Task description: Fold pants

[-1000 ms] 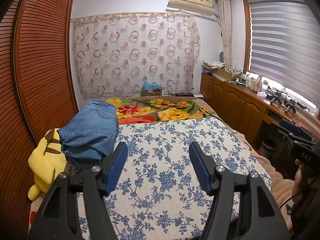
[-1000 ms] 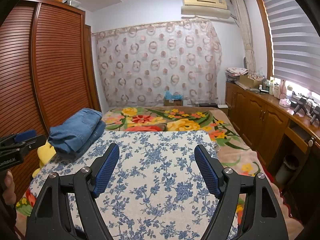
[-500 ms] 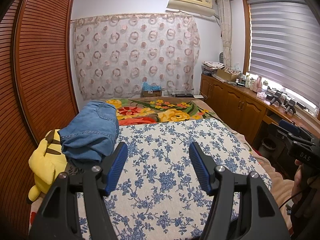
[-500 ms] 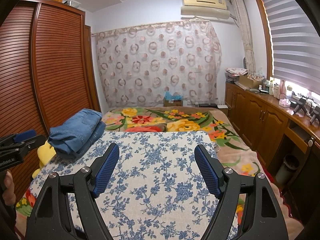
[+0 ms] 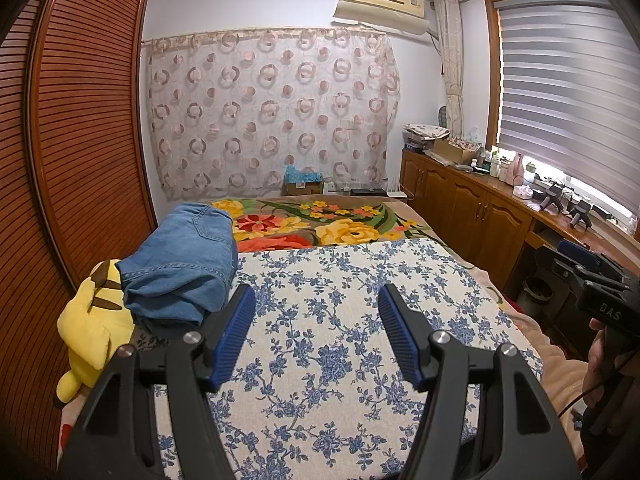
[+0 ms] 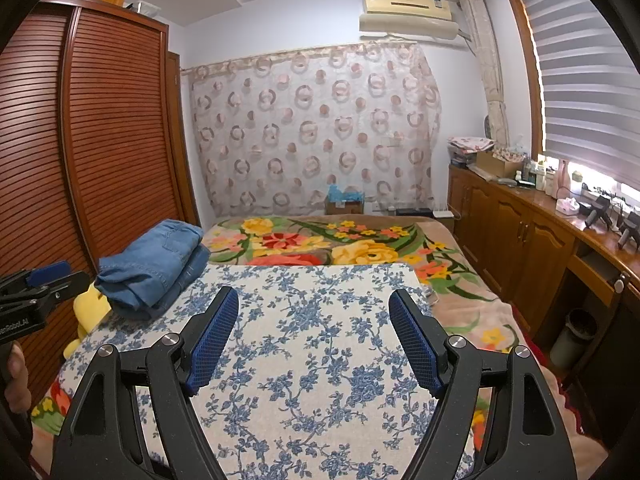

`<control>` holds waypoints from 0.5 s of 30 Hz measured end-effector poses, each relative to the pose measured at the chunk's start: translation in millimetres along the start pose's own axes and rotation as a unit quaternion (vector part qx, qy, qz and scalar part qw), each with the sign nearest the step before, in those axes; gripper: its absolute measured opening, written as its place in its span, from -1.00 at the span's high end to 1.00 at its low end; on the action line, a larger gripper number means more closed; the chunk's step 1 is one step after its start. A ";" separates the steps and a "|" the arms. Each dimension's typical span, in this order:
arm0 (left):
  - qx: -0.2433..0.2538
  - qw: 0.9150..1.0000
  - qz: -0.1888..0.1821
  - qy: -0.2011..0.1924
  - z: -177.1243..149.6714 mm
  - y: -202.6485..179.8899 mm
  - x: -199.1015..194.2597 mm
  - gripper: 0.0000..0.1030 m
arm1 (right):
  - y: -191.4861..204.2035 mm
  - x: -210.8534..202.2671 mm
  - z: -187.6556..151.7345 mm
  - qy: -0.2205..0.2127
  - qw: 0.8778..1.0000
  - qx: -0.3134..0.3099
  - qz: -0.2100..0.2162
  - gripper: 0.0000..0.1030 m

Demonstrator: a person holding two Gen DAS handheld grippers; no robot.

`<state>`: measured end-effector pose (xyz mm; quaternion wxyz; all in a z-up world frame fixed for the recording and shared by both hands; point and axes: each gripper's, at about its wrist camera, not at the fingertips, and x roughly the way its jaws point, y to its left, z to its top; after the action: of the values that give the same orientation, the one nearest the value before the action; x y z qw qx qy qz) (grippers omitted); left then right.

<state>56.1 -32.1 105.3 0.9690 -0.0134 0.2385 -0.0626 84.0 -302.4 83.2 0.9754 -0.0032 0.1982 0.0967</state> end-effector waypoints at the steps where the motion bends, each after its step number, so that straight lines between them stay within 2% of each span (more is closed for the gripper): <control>1: 0.000 1.000 0.000 0.000 -0.1 0.1 0.0 -0.23 | 0.2 -0.3 0.1 0.000 1.000 0.000 0.000 -0.55; 15: 0.000 1.000 0.000 -0.001 -1.0 0.3 0.0 -0.24 | -0.4 0.3 -1.1 0.000 1.000 -0.001 0.001 -0.55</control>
<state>55.6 -31.8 104.4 0.9693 -0.0136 0.2374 -0.0622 83.9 -302.7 82.0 0.9752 -0.0036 0.1984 0.0978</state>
